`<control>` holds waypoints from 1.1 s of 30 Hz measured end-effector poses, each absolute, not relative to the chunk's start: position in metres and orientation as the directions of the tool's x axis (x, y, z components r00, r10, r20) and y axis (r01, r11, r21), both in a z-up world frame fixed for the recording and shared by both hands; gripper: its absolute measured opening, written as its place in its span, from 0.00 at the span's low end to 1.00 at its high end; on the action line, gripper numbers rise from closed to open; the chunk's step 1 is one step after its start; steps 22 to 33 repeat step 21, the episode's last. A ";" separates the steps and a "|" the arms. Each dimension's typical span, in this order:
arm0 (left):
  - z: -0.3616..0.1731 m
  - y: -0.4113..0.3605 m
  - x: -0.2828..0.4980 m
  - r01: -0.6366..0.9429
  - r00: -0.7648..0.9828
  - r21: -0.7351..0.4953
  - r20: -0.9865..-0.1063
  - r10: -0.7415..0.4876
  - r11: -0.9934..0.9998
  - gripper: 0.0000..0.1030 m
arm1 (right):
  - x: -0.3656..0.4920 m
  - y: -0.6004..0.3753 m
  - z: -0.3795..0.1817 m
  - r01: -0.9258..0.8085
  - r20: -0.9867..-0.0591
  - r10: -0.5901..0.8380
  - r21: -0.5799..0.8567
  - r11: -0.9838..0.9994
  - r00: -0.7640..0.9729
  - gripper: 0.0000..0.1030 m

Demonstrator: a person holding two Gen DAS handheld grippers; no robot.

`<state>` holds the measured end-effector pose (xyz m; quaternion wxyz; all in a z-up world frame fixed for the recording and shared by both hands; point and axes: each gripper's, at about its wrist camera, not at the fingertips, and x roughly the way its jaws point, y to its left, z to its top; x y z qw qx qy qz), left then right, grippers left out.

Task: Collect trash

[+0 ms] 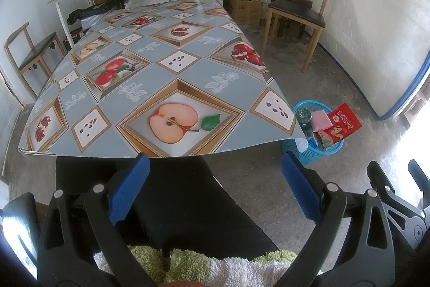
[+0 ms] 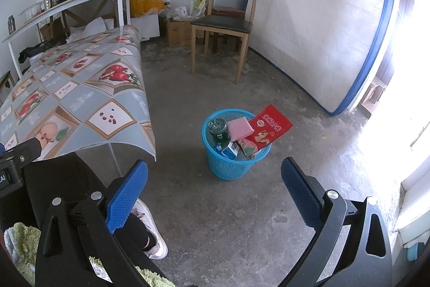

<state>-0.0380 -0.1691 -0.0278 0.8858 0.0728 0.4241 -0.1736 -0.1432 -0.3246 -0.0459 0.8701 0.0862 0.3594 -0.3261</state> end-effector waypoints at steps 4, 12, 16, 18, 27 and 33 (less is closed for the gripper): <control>-0.028 -0.168 -0.038 0.370 0.580 -0.018 -0.776 -0.246 0.929 0.92 | -0.142 -0.325 -0.046 0.630 -0.681 -0.506 -0.085 0.772 0.529 0.94; -0.028 -0.169 -0.038 0.371 0.579 -0.019 -0.777 -0.247 0.929 0.92 | -0.143 -0.324 -0.046 0.630 -0.681 -0.507 -0.086 0.772 0.528 0.94; -0.028 -0.168 -0.038 0.370 0.578 -0.019 -0.778 -0.246 0.929 0.92 | -0.143 -0.324 -0.047 0.630 -0.681 -0.507 -0.085 0.772 0.529 0.94; -0.028 -0.169 -0.039 0.370 0.577 -0.019 -0.778 -0.246 0.929 0.92 | -0.143 -0.324 -0.047 0.630 -0.681 -0.506 -0.084 0.772 0.529 0.94; -0.028 -0.170 -0.039 0.370 0.578 -0.019 -0.778 -0.246 0.929 0.92 | -0.143 -0.322 -0.046 0.630 -0.681 -0.506 -0.084 0.772 0.529 0.94; -0.028 -0.170 -0.039 0.370 0.578 -0.019 -0.778 -0.246 0.929 0.92 | -0.143 -0.322 -0.046 0.630 -0.681 -0.506 -0.084 0.772 0.529 0.94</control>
